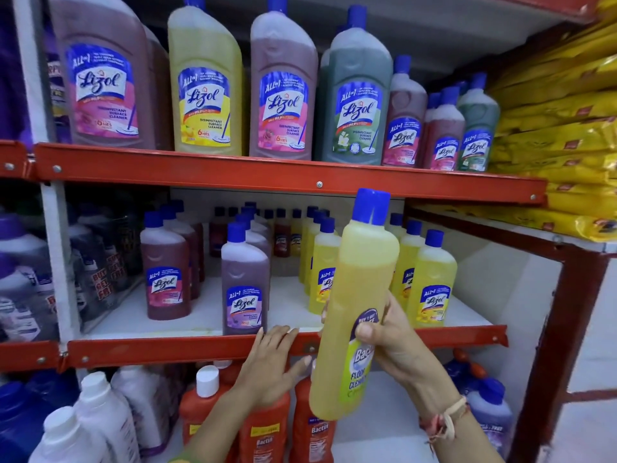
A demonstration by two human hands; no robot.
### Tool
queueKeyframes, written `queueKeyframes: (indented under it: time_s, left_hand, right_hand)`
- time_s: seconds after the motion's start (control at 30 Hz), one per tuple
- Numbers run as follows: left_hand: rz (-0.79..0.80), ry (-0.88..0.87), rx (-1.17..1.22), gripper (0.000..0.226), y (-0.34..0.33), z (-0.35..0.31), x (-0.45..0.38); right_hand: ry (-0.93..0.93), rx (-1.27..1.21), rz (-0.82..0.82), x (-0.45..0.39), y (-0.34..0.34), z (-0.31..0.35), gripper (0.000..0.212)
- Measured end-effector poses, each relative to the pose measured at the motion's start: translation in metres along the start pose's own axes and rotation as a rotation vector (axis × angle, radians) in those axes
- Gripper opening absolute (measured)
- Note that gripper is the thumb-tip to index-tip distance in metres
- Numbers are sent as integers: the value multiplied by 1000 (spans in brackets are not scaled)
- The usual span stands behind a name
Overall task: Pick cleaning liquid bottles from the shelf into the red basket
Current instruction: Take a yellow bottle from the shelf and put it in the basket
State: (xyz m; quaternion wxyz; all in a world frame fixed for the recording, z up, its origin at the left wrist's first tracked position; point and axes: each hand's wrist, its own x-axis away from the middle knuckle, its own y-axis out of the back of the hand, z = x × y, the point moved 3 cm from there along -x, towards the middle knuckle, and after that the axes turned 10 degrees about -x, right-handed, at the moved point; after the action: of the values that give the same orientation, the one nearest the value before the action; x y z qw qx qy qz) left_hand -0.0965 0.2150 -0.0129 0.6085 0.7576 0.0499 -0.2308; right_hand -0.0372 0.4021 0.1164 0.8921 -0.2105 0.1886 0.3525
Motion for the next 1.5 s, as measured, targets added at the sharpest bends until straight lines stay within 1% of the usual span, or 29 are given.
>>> queueKeyframes:
  time_s: [0.03,0.07,0.13,0.17,0.23,0.3,0.37,0.4,0.47,0.57,0.63,0.8,0.9,1.03,1.17,1.23,1.37,1.5]
  left_hand:
    - [-1,53,148,103,10,-3,0]
    - [-34,98,285,95,23,-8,1]
    - [-151,135,525,77,54,-24,7]
    - [-201,124,648,69,72,-35,11]
    - [-252,41,846,54,108,-60,16]
    - [-232,-61,936,43,136,-87,19]
    - [-204,-122,934,37,148,-106,20]
    - [-209,-116,916,34,149,-111,20]
    - [-230,-60,923,31,149,-117,20]
    - [-241,8,967,30,142,-116,21]
    - [-243,44,998,30,134,-115,24]
    - [-179,77,1002,33,100,-114,40]
    - [-122,144,988,35,69,-109,55]
    - [18,206,918,36,17,-103,80]
    - [156,311,878,45,-50,-97,116]
    - [213,381,905,50,-85,-93,138]
    - [317,529,895,62,-145,-86,174]
    - [380,713,876,70,-185,-88,206]
  right_hand:
    - [-5,26,-16,2,2,1,65]
    - [-7,50,-29,5,5,1,63]
    - [-10,88,-47,10,8,0,59]
    - [-13,108,-63,12,9,-2,60]
    - [-12,153,-108,16,11,-7,68]
    - [-21,172,-151,20,15,-15,80]
    - [-26,171,-159,24,16,-23,80]
    - [-29,170,-157,26,17,-26,76]
    - [-40,178,-166,29,19,-32,72]
    - [-90,205,-173,35,24,-38,77]
    - [-140,216,-163,42,27,-41,77]
    - [-305,241,-125,67,42,-60,72]
    - [-410,285,-128,87,51,-81,75]
    - [-505,378,-141,123,72,-123,73]
    - [-570,464,-184,173,84,-177,60]
    - [-610,502,-205,196,90,-205,56]
    - [-723,682,-211,230,103,-255,66]
    - [-844,789,-198,251,104,-280,52]
